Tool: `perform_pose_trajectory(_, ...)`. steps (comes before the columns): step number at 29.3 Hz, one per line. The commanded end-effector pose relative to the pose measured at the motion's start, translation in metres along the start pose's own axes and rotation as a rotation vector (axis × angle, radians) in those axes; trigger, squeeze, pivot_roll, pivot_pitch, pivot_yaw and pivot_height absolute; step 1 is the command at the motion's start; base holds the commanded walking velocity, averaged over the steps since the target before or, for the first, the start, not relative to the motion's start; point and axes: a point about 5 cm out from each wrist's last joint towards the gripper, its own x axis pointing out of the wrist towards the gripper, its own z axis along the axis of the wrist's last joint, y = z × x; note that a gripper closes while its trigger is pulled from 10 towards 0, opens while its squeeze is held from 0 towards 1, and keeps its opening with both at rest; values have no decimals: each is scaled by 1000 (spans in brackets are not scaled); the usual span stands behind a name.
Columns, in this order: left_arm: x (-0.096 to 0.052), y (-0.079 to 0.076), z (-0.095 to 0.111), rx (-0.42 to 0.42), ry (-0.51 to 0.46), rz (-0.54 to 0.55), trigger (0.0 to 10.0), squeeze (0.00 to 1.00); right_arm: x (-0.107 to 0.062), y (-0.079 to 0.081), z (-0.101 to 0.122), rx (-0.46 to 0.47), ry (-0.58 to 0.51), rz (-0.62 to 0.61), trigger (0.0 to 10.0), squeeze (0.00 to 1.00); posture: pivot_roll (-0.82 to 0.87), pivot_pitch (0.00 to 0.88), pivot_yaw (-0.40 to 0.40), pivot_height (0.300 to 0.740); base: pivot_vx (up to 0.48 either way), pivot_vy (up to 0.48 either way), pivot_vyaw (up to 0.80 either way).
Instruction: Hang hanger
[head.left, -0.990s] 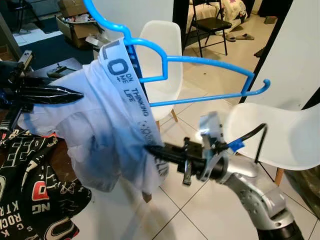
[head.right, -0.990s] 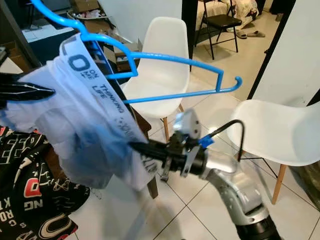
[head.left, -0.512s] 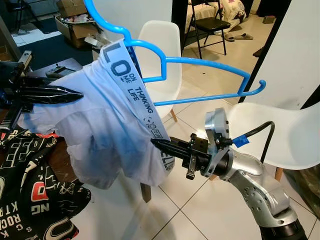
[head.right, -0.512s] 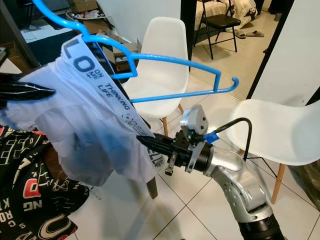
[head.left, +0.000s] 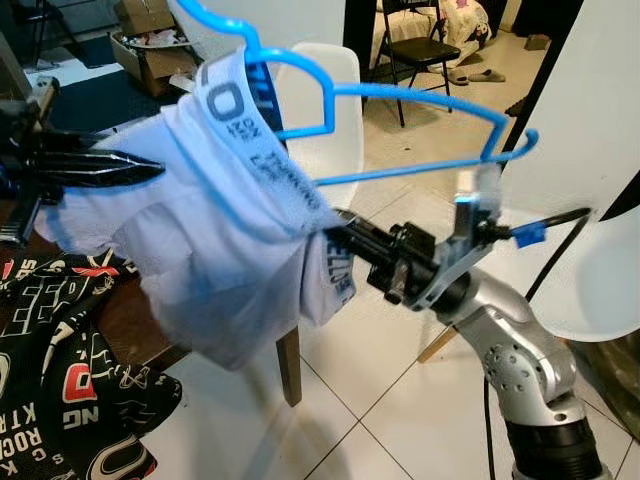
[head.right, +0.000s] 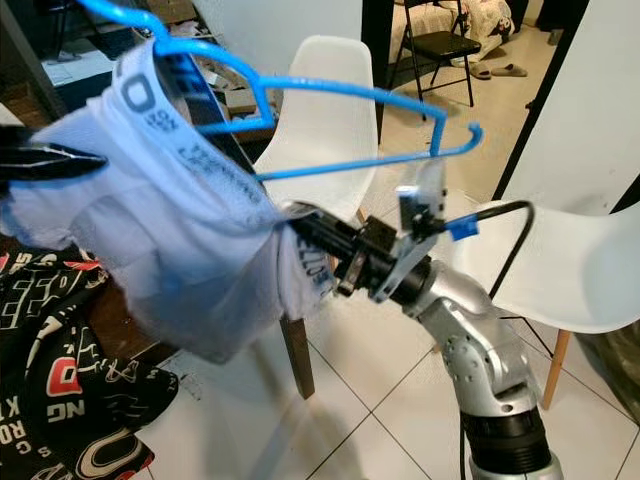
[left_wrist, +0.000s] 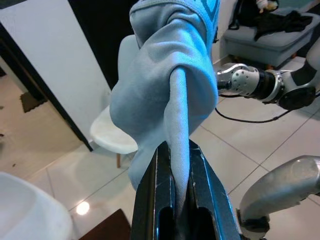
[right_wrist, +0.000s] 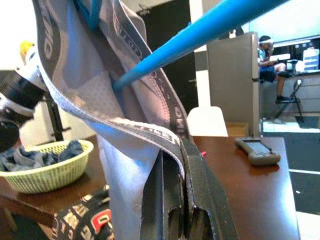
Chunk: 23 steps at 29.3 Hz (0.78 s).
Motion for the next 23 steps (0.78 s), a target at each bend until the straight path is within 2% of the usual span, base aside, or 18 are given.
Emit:
perform_pose_trajectory(1,-2,1,4,27,-13,19,0,0,-1,0,2,5,-17,6,0,0,52,72,26,740,0,0,0)
perform_pose_trajectory(4,-4,4,5,42,-18,45,0,0,-3,0,3,2,-12,18,0,0,51,69,24,740,0,0,0)
perform_pose_trajectory(8,-6,7,7,56,-22,71,0,0,-8,-1,0,-48,64,29,0,0,51,72,23,740,0,0,0)
perform_pose_trajectory(10,-9,9,8,71,-24,115,0,0,-16,-16,0,-142,143,-70,0,0,51,72,23,740,0,0,0)
perform_pose_trajectory(12,-10,10,8,75,-24,127,0,0,-18,-20,0,-167,162,-96,0,0,51,72,23,740,0,0,0)
perform_pose_trajectory(13,-12,11,9,81,-29,153,0,0,-19,-28,3,-213,174,-158,0,0,50,77,26,740,0,0,0)
perform_pose_trajectory(14,-14,13,8,85,-30,174,0,0,-19,-35,8,-250,166,-218,0,0,50,78,27,740,0,0,0)
perform_pose_trajectory(15,-14,13,8,85,-30,174,0,0,-19,-35,8,-250,166,-218,0,0,50,78,27,740,0,0,0)
perform_pose_trajectory(19,-16,11,6,72,-53,192,0,0,-20,-58,20,-378,147,-437,0,0,51,81,30,740,0,0,0)
perform_pose_trajectory(21,-16,10,6,69,-57,191,0,0,-19,-60,21,-391,146,-456,0,0,51,82,31,740,0,0,0)
perform_pose_trajectory(23,-17,8,3,60,-60,195,0,0,-18,-65,27,-442,134,-506,0,0,52,82,32,740,0,0,0)
